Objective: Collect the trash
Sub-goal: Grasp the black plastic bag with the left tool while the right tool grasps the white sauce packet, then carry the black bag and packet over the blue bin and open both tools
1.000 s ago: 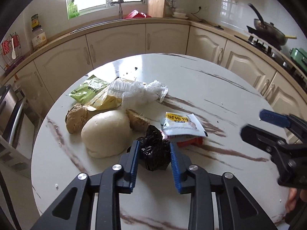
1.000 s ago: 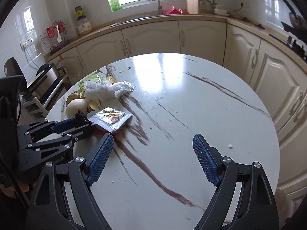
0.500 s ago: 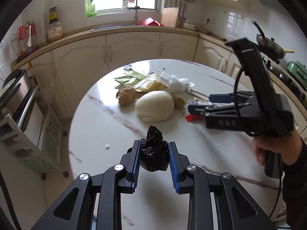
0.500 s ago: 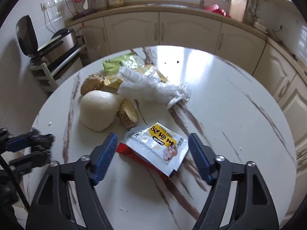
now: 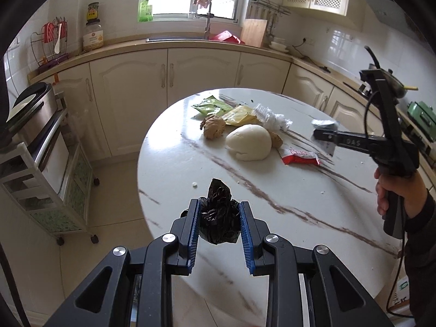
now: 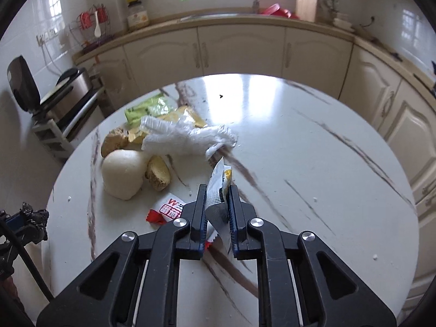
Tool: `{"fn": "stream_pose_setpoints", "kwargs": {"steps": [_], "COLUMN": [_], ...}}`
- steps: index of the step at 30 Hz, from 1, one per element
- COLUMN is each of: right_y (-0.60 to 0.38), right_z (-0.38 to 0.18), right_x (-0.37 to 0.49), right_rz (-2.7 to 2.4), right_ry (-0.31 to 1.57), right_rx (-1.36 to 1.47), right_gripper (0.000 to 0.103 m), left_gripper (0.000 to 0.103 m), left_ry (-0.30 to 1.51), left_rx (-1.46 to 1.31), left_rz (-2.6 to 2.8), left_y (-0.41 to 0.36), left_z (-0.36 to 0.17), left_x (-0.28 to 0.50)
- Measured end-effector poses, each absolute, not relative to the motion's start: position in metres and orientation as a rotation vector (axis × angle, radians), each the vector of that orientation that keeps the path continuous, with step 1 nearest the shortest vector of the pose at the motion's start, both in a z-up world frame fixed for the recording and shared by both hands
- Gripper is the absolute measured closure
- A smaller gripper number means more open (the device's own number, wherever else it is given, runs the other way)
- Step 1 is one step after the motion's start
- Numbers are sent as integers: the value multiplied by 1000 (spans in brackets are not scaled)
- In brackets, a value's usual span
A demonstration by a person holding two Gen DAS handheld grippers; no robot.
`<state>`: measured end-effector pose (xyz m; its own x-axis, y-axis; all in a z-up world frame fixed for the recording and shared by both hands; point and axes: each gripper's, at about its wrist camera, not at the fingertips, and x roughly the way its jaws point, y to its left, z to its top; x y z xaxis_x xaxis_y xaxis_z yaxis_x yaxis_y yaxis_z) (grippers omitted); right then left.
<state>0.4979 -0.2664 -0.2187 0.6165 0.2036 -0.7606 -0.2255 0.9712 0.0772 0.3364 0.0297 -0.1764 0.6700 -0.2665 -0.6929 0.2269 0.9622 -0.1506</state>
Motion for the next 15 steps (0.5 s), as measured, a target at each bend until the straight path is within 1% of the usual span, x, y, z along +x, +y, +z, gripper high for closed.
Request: {"fn": "stream_pose_setpoints", "kwargs": {"steps": [4, 9, 15], "right_y": [-249, -184, -86], "right_z": [-184, -147, -142], "right_x": [468, 419, 375], "right_rz": [293, 460, 686], "right_ry": [794, 719, 728], "right_rx": [-18, -33, -53], "right_gripper": [90, 90, 90], "left_gripper": [79, 79, 79], "left_ry": [768, 741, 758], "left_rx": [-80, -137, -202], "left_rz": [-263, -230, -164], "left_y": [54, 95, 159], "left_z": [-168, -159, -175], "left_x": [313, 276, 228]}}
